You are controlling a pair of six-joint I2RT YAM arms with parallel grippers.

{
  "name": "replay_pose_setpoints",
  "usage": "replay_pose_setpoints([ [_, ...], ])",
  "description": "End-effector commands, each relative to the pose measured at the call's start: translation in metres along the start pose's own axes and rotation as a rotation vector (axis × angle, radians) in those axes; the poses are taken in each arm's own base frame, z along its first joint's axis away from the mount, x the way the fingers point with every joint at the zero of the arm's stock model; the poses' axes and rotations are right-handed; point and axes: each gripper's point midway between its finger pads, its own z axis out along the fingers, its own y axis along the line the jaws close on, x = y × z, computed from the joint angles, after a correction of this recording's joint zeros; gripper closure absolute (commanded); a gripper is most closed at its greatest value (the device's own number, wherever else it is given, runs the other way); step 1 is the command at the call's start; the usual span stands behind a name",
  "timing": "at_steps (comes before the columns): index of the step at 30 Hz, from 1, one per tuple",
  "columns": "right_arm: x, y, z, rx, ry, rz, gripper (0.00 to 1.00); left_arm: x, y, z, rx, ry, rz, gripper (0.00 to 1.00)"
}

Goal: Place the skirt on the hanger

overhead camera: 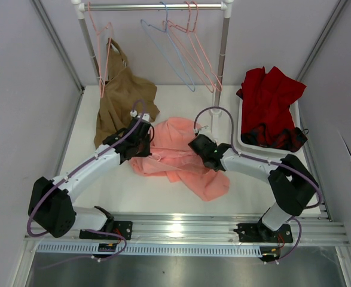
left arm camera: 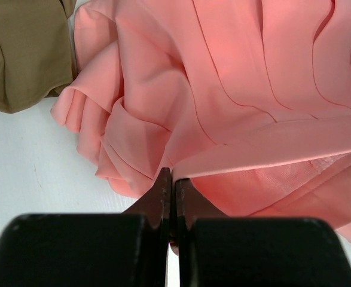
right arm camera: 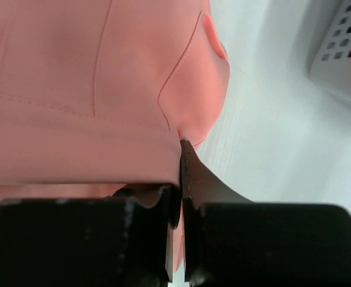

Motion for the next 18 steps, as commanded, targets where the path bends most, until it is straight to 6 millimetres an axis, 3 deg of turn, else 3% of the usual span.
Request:
replay_pose_setpoints([
  [1,-0.045,0.015,-0.033,-0.294,-0.065,0.181,1.0,-0.014,0.004,-0.009,0.002,-0.049,-0.032,1.0],
  [3,-0.061,0.017,-0.044,-0.46,-0.098,0.309,1.0,-0.014,0.004,-0.008,0.009,-0.05,-0.043,1.0],
  [4,-0.07,0.031,-0.072,-0.662,-0.113,0.345,1.0,-0.015,0.004,-0.005,0.009,-0.051,-0.056,1.0],
  [5,-0.069,0.026,-0.073,-0.721,-0.098,0.431,1.0,-0.014,0.003,-0.004,0.015,-0.048,-0.061,1.0],
  [7,-0.09,0.025,-0.093,-0.869,-0.174,0.515,1.0,-0.011,0.0,0.003,0.024,-0.039,-0.079,1.0],
  [8,-0.097,0.026,-0.117,-0.993,-0.21,0.534,1.0,-0.008,-0.003,0.007,0.038,-0.029,-0.09,1.0],
  [12,-0.119,0.002,-0.13,-1.154,-0.326,0.726,1.0,0.009,-0.007,0.027,0.049,0.005,-0.149,1.0],
  [15,-0.125,-0.001,-0.138,-1.274,-0.373,0.757,1.0,0.017,-0.001,0.043,0.032,0.018,-0.208,1.0],
  [18,-0.115,0.002,-0.116,-1.265,-0.335,0.807,1.0,0.024,0.012,0.058,-0.006,0.026,-0.265,1.0],
])
